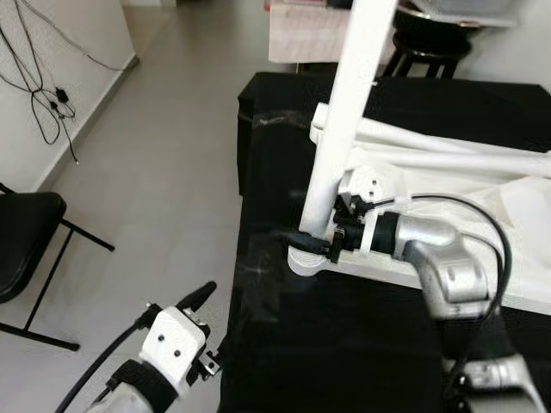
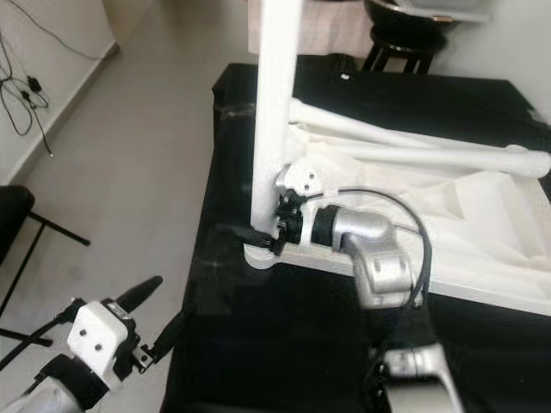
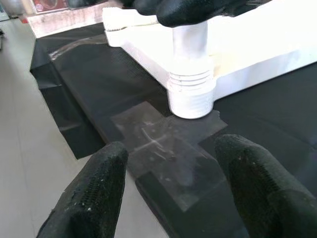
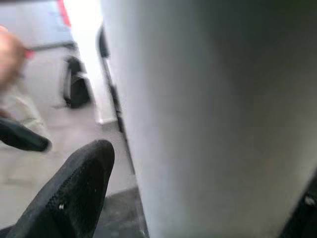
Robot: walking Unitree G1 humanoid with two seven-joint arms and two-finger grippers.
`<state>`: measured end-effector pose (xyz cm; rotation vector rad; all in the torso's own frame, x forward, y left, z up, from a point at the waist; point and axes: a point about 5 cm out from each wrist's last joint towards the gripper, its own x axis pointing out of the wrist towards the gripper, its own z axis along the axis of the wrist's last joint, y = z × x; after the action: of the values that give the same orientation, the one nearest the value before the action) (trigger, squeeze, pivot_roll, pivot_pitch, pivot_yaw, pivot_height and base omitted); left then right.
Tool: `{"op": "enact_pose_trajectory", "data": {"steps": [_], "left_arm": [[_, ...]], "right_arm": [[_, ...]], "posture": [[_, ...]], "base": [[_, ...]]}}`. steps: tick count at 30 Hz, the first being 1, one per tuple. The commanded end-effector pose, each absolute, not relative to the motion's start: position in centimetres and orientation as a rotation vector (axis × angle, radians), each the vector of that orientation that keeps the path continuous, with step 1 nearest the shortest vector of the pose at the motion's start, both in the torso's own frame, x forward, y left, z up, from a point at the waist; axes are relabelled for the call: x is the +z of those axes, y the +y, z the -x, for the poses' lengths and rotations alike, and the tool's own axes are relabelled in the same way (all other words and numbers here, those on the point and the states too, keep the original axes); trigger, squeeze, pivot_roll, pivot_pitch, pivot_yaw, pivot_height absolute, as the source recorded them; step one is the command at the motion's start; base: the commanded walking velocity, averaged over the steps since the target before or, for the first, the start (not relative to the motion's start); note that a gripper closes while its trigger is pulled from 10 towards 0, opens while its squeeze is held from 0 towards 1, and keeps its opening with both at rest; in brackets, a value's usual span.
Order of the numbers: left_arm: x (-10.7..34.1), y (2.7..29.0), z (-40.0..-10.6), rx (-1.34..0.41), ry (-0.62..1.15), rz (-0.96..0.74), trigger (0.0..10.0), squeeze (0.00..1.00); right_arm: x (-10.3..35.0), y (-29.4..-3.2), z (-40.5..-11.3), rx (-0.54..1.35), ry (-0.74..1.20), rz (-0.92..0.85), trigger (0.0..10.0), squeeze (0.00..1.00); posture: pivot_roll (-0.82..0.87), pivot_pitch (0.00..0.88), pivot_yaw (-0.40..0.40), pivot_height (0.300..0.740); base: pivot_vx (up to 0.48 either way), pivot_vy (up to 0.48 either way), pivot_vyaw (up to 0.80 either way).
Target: Building children table
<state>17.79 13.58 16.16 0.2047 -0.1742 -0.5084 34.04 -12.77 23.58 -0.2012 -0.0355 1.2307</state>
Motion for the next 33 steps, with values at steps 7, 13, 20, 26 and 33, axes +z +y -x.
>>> {"op": "enact_pose_trajectory", "data": {"steps": [7, 13, 20, 26, 33], "left_arm": [[16.0, 13.1, -17.1, -0.543, -0.166, -0.176, 10.0, 0.00], [16.1, 12.9, -16.8, -0.549, -0.169, -0.172, 10.0, 0.00], [16.1, 13.0, -16.8, -0.543, -0.173, -0.170, 10.0, 0.00], [16.2, 13.4, -16.9, -0.531, -0.176, -0.175, 10.0, 0.00], [15.9, 13.7, -17.9, -0.532, -0.180, -0.188, 10.0, 0.00]], "right_arm": [[24.7, -11.2, -36.3, 1.369, -0.043, 0.157, 0.0, 0.00], [24.1, -12.7, -36.4, 1.410, -0.018, 0.167, 0.0, 0.00], [21.4, -15.8, -34.6, 1.111, 0.022, 0.166, 0.0, 0.00], [16.4, -16.3, -29.8, 0.513, 0.159, 0.046, 0.0, 0.00], [15.0, -14.9, -27.0, 0.286, 0.189, 0.060, 0.0, 0.00]], "posture": [[0.11, 0.222, -0.074, 0.740], [0.10, 0.245, -0.071, 0.740], [0.07, 0.251, -0.080, 0.740], [0.03, 0.252, -0.053, 0.740], [0.02, 0.218, -0.033, 0.740]], "base": [[0.000, 0.000, 0.00], [0.000, 0.000, 0.00], [0.000, 0.000, 0.00], [0.000, 0.000, 0.00], [0.000, 0.000, 0.00]]}}
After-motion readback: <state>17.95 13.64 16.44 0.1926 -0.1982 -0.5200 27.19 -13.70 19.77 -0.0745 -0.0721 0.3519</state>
